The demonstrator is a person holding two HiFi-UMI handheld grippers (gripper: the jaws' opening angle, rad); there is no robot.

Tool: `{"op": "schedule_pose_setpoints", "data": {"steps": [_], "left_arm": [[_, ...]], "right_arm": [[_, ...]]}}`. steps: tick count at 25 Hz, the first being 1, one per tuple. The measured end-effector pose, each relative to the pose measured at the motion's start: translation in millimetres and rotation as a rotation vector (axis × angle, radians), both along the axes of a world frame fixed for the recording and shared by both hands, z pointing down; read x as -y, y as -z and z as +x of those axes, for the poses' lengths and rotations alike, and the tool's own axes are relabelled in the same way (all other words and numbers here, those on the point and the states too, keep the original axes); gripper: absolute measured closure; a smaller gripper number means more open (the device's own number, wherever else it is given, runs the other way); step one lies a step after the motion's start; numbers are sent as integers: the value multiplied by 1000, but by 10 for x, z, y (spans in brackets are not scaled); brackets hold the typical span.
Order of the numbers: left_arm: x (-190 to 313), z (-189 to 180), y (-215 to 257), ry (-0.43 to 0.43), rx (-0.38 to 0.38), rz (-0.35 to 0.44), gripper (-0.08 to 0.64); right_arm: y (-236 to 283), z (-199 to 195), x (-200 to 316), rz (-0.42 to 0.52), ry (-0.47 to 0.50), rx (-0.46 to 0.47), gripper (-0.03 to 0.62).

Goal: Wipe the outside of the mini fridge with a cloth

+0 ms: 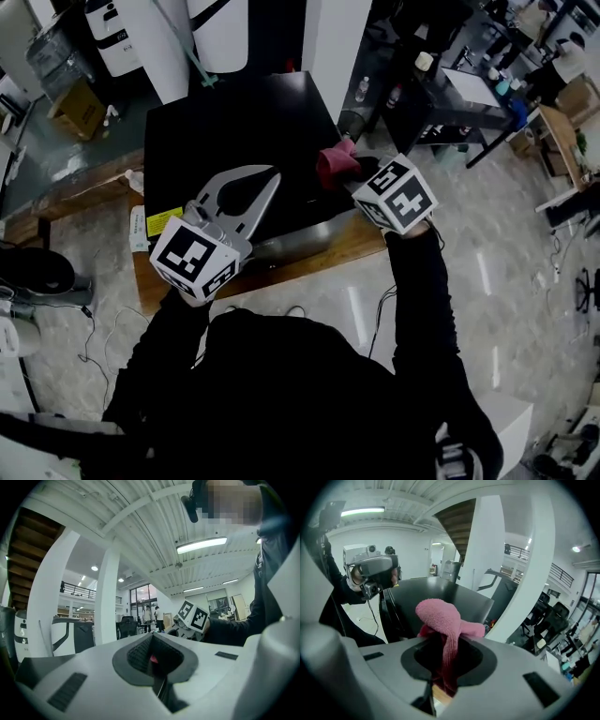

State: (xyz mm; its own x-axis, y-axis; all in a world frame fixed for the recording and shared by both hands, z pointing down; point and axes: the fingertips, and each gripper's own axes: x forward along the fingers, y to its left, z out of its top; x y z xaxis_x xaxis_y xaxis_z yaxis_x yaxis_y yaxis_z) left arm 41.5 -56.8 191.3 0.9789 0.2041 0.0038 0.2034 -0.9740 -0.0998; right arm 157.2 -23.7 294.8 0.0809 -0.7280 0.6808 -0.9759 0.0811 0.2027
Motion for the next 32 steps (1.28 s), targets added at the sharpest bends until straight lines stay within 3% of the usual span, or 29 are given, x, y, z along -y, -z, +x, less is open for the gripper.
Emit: {"op": "schedule_pose_setpoints", "data": {"steps": [3, 7, 12, 17, 21, 25, 32], "left_arm": [[52, -56, 76, -8, -2, -2, 558], [339, -218, 299, 12, -26, 6, 558], [1059, -667, 585, 103, -71, 39, 558], [1974, -1058, 552, 237, -80, 68, 558], [2705, -1287, 331, 336, -66, 17, 558], [3262, -1344, 96, 391, -49, -39, 558], [3753, -1325, -387, 367, 15, -104, 558]], "right_arm": [[101, 113, -63, -13, -22, -46, 511], [653, -104, 211, 124, 32, -35, 511], [1482, -858, 994, 224, 157, -147, 509], [1798, -1562, 2038, 275, 290, -198, 508], [1593, -1828, 2918, 295, 315, -139, 506], [1098, -1873, 3613, 231, 316, -72, 505], [159, -1828, 4341, 102, 280, -108, 505]]}}
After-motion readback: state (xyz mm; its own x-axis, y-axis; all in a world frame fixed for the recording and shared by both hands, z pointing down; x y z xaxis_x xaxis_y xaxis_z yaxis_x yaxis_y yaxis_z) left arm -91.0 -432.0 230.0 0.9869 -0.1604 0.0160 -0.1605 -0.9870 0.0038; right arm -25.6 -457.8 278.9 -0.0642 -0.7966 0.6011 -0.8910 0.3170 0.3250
